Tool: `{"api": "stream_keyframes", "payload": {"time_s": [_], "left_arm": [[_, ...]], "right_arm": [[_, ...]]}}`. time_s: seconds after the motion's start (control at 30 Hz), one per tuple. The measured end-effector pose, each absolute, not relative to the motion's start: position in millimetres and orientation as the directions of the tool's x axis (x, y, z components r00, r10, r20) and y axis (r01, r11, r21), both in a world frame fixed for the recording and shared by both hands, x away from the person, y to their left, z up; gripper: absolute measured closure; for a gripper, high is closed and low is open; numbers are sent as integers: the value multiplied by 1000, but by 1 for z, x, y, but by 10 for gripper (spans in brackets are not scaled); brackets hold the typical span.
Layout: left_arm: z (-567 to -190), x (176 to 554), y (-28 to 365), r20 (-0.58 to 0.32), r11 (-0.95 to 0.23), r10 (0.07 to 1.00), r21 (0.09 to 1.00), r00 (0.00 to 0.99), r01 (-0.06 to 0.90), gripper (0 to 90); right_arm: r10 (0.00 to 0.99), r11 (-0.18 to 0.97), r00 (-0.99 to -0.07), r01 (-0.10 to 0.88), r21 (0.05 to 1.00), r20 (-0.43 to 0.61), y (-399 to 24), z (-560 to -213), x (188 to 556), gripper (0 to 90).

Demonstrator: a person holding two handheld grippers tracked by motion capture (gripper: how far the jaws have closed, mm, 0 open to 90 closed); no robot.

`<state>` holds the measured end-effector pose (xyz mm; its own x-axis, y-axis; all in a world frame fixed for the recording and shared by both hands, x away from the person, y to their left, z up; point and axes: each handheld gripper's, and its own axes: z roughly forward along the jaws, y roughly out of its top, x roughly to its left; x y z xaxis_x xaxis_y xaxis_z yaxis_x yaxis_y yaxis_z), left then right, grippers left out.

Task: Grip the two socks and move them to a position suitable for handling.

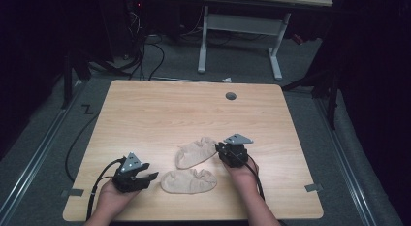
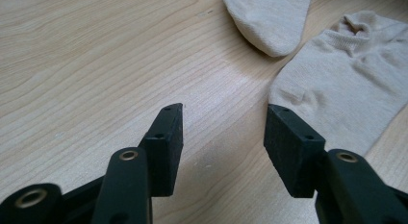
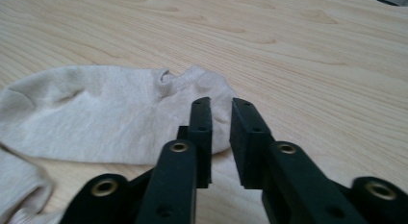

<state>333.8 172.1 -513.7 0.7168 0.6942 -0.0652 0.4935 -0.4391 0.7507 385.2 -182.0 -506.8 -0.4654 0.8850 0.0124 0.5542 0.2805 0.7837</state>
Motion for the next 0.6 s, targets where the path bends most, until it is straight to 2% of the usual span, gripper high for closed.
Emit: {"api": "stream_keyframes", "payload": {"time_s": [0.1, 0.3, 0.6], "left_arm": [[-514, 333, 171, -63, -442, 694, 749, 717, 493, 492], [-512, 332, 170, -63, -439, 692, 755, 720, 488, 491], [-510, 334, 166, -64, -431, 692, 762, 719, 483, 478]], "right_arm": [[884, 302, -468, 574, 761, 3, -177, -510, 398, 883], [877, 351, -480, 611, 709, -21, -169, -522, 417, 893], [848, 389, -530, 593, 705, -22, -167, -525, 387, 866]]}}
